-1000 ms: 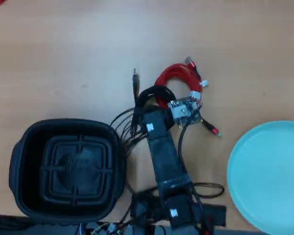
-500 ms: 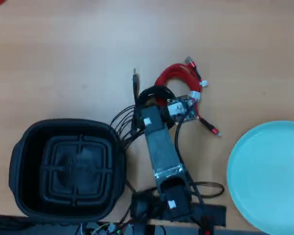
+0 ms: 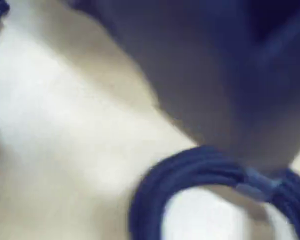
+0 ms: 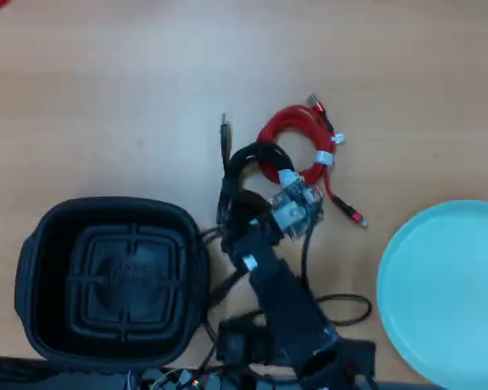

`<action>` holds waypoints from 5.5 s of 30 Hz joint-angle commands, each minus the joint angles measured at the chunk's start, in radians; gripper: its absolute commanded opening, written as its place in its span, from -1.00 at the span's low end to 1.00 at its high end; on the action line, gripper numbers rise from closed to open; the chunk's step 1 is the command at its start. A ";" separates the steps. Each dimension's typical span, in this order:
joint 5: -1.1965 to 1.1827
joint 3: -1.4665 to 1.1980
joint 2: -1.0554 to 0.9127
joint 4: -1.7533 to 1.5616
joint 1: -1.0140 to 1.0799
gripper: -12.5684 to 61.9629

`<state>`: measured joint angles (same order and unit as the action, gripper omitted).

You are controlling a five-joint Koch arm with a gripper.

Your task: Put a black charging cable in a black bowl and put a red charging cable in a green bowl

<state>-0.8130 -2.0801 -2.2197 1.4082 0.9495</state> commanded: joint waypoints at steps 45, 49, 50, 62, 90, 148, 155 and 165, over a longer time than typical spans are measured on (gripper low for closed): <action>0.049 -0.006 0.635 -0.388 -0.012 0.05; 0.051 -0.006 0.635 -0.388 0.005 0.03; 0.051 -0.008 0.635 -0.388 0.008 -0.04; 0.041 0.017 0.634 -0.383 0.021 -0.84; 0.138 0.176 -0.150 -0.589 0.026 -0.84; 0.393 0.127 0.360 -1.078 -0.908 -0.83; 0.440 0.074 0.360 -1.039 -0.916 -0.39; 0.474 0.086 0.353 -0.793 -0.907 0.37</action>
<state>-0.3405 -2.0678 -1.8561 0.5691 0.0460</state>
